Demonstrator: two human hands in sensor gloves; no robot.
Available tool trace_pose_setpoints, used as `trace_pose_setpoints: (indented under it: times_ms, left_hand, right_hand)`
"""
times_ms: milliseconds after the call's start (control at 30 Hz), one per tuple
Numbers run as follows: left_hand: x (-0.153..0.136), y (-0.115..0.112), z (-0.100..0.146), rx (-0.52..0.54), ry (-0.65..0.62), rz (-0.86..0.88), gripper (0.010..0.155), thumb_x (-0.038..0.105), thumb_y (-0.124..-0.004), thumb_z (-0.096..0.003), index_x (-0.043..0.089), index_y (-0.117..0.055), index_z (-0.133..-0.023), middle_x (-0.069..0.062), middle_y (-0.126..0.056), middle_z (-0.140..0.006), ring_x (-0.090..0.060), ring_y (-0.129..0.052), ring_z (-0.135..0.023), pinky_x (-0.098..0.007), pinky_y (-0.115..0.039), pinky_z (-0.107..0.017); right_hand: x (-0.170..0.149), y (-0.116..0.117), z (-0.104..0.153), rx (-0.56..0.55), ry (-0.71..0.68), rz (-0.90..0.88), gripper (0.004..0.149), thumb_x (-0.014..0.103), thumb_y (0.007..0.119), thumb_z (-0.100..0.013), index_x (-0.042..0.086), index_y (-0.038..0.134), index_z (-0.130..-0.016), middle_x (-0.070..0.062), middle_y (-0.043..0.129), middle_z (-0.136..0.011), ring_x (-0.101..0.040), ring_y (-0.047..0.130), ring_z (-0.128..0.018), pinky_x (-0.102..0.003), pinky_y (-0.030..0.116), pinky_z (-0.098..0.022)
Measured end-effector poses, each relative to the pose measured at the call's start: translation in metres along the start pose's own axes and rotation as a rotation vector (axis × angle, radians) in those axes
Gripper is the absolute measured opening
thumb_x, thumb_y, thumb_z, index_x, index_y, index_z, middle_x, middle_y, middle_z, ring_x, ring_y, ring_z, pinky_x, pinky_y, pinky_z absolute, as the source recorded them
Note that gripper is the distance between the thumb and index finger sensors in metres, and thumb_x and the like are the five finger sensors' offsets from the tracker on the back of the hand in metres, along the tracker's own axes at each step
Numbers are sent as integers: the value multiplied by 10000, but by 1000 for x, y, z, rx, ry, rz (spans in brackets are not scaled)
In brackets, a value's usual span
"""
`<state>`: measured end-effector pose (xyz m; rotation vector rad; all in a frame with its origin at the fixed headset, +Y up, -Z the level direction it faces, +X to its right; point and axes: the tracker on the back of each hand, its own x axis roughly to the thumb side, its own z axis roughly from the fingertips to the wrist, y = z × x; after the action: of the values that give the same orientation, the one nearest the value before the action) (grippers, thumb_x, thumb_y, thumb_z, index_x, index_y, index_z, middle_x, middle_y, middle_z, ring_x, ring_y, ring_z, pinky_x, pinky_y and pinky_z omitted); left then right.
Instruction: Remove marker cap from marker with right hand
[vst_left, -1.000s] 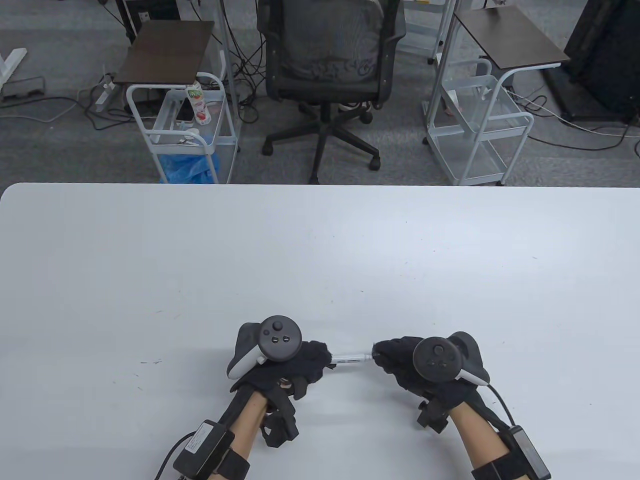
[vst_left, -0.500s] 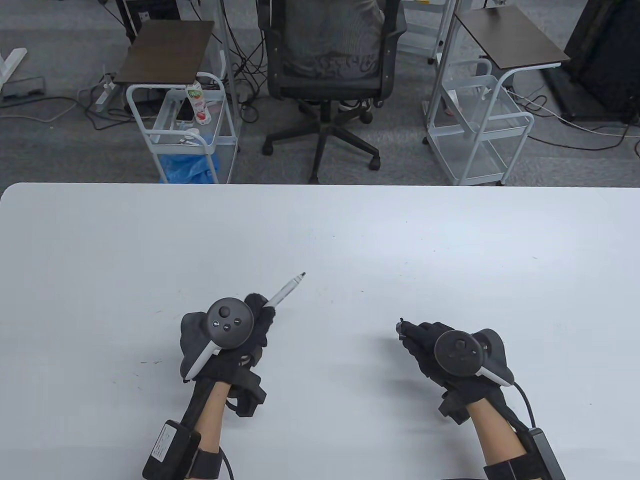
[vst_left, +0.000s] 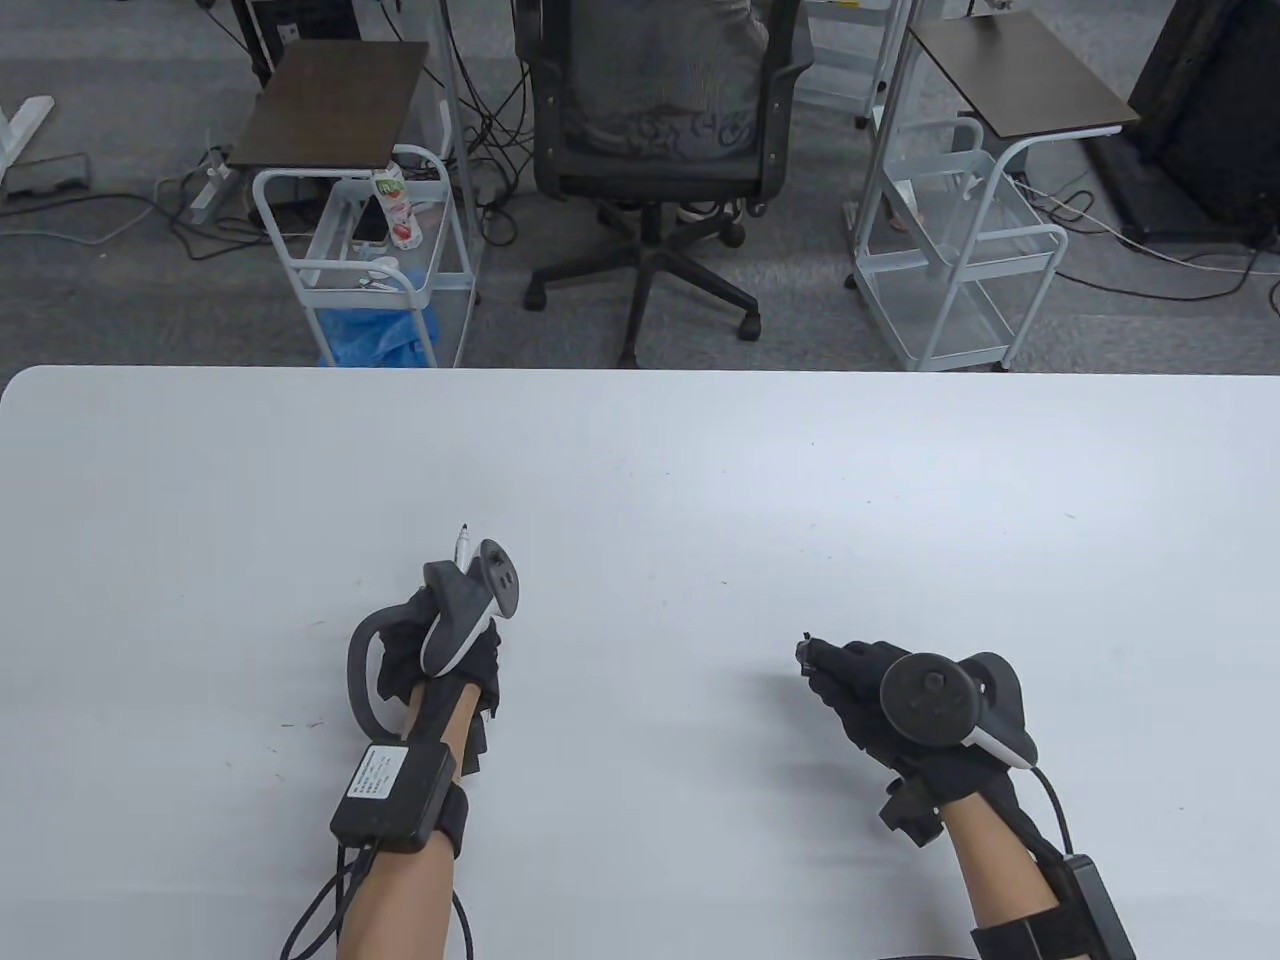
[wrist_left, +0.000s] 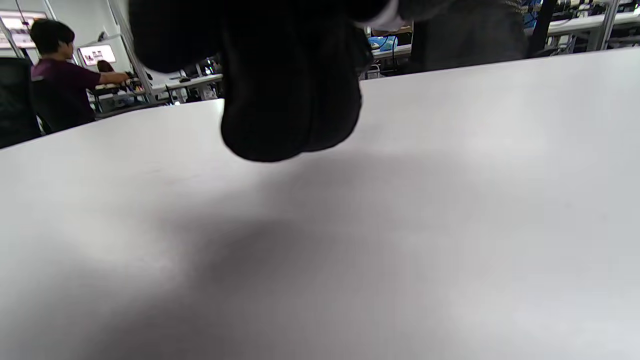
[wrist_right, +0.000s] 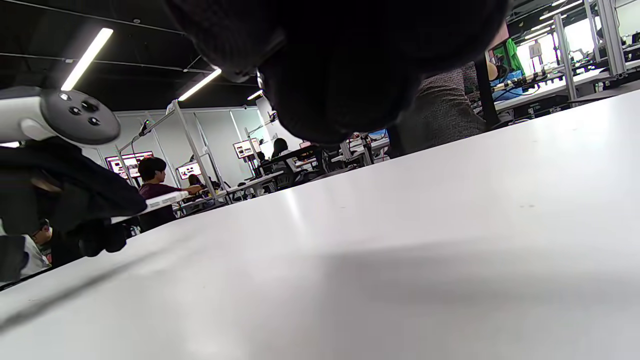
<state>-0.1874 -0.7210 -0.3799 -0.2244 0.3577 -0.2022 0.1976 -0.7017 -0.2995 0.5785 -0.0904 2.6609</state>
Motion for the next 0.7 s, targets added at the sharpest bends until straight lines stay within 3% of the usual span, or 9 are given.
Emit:
trace_pose_setpoints:
  times_ms: [200, 300, 700]
  left_hand:
    - [19, -24, -17, -16, 47, -164, 545, 479, -599, -590, 73, -748, -923, 0, -997, -758, -159, -1008, -623, -344, -824, -553]
    - [25, -30, -20, -145, 59, -200, 532, 492, -609, -589, 117, -744, -941, -42, -922, -800, -229, -921, -680, -424, -768, -623]
    - [23, -27, -18, -221, 76, -233, 606, 535, -530, -577, 106, -689, -975, -68, -866, -853, -259, -880, -736, -452, -732, -665]
  right_hand:
    - [-2, -1, -1, 5, 4, -16, 495, 346, 658, -559, 169, 771, -1007, -59, 923, -758, -234, 890, -579, -329, 800, -432]
    - [-3, -2, -2, 9, 6, -25, 495, 347, 658, -560, 163, 776, -1004, -58, 927, -754, -234, 890, -579, -329, 800, -432]
    - [-9, -3, -2, 34, 32, -48, 498, 348, 657, -563, 153, 778, -1004, -61, 925, -758, -238, 890, -581, -332, 800, -435]
